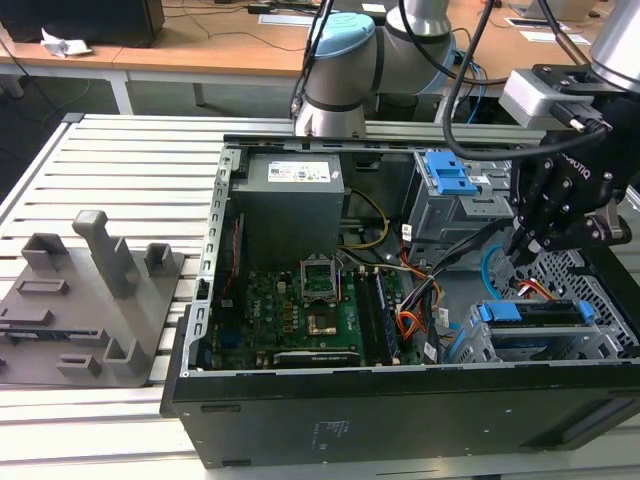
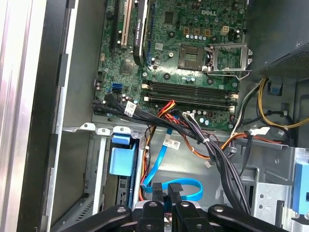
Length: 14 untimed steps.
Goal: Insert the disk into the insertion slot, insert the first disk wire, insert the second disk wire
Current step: 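Insert the second disk wire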
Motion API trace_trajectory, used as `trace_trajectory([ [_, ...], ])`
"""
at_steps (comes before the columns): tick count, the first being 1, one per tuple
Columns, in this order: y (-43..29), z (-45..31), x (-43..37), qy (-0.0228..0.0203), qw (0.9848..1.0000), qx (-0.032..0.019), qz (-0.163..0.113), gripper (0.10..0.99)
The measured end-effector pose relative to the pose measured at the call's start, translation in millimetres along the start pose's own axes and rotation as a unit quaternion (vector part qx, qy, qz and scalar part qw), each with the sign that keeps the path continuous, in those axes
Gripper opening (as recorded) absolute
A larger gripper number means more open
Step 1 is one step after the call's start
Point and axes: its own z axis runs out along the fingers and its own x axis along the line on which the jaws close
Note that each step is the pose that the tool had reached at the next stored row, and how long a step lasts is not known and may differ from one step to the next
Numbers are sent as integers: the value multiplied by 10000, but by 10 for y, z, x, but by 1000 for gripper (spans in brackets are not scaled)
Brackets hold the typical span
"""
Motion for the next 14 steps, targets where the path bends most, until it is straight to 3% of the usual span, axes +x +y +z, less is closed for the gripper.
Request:
trace_trajectory([
  [7,-1,3,5,-2,10000,-1,39,161],
  [8,-1,7,6,-17,10000,0,43,161],
  [14,-3,37,4,-52,9991,-6,431,161],
])
